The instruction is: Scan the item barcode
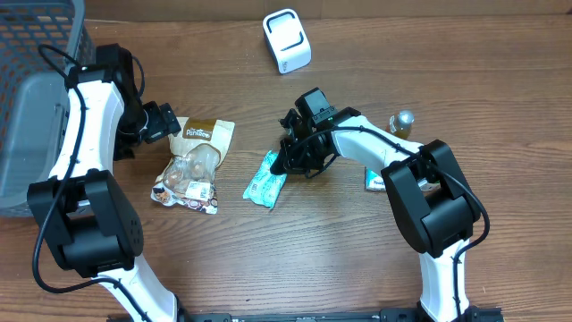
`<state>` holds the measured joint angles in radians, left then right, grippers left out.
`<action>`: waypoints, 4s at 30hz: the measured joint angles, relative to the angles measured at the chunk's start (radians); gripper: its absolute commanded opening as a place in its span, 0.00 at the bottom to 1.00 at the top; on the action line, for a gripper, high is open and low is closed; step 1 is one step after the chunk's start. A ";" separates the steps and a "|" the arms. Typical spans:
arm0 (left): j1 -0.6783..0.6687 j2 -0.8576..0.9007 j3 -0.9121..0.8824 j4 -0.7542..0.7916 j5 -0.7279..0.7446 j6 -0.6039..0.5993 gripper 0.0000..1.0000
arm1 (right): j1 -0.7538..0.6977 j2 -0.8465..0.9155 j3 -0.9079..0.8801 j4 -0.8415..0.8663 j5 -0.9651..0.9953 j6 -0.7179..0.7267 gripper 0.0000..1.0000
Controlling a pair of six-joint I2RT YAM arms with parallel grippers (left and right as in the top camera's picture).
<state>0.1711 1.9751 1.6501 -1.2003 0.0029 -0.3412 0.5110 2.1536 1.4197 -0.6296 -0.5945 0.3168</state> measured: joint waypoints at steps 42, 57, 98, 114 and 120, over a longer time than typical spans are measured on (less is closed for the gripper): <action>0.000 0.000 0.000 0.001 0.000 0.000 1.00 | 0.001 -0.315 0.597 -0.519 0.428 -0.165 0.04; 0.000 0.000 0.000 0.001 0.000 0.000 1.00 | 0.001 -0.318 0.626 -0.304 0.624 -0.420 0.04; 0.000 0.000 0.000 0.003 0.000 0.000 1.00 | 0.032 0.253 0.629 0.608 1.157 -0.953 0.04; 0.000 0.000 0.000 0.003 0.000 0.000 1.00 | 0.032 0.294 0.629 0.702 1.181 -1.025 0.04; 0.000 0.000 0.000 0.003 0.000 0.000 1.00 | 0.030 0.295 0.629 0.682 1.169 -1.015 0.04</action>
<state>0.1711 1.9751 1.6501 -1.1973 0.0025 -0.3412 0.5407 2.4489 2.0483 0.0528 0.5747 -0.6983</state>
